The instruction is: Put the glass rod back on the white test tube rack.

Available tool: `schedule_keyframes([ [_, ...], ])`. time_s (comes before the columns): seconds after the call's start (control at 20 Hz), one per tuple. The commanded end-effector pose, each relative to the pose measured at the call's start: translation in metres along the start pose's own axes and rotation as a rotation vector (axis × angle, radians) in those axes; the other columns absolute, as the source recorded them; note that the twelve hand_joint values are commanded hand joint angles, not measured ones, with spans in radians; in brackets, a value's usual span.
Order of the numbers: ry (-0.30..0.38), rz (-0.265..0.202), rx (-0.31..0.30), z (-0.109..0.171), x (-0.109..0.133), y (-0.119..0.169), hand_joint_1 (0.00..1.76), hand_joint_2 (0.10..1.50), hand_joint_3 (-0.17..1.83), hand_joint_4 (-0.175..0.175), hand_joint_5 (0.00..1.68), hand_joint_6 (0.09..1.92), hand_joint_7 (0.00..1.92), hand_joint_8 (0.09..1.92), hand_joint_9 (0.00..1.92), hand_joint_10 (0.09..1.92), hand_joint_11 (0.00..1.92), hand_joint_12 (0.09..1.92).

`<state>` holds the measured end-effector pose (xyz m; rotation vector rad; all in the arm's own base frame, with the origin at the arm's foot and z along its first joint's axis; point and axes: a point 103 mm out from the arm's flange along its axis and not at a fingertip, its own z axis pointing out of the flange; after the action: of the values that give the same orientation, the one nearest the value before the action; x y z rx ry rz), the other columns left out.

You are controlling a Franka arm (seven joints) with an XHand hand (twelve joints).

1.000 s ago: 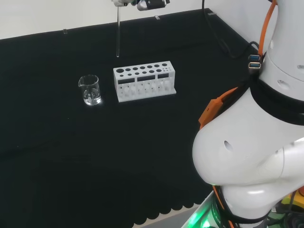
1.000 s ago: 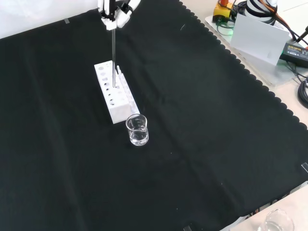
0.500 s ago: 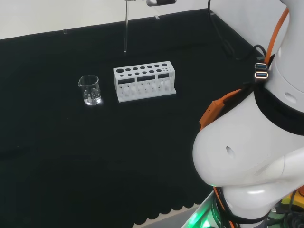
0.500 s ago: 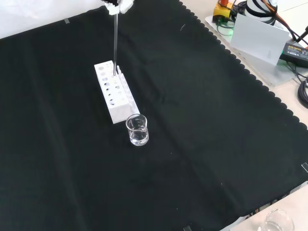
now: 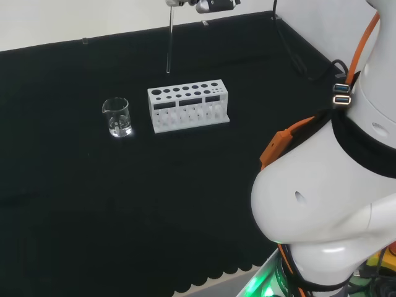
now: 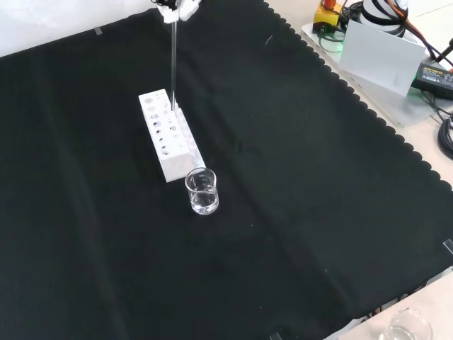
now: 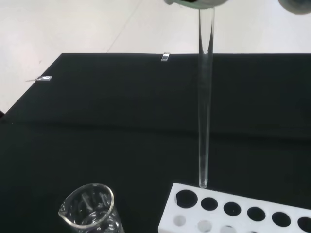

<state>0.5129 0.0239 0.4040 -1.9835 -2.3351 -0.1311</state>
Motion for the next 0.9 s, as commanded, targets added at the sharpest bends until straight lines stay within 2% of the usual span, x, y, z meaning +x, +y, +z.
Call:
schedule_keyframes([
  [0.05, 0.005, -0.005, 0.017, 0.013, 0.004, 0.005, 1.32, 1.07, -0.17, -0.175, 1.39, 0.09, 1.31, 0.73, 1.67, 0.48, 1.55, 0.59],
  [0.9, 0.014, -0.041, 0.063, 0.041, 0.013, 0.029, 1.32, 1.07, -0.17, -0.175, 1.39, 0.09, 1.31, 0.73, 1.67, 0.47, 1.55, 0.60],
])
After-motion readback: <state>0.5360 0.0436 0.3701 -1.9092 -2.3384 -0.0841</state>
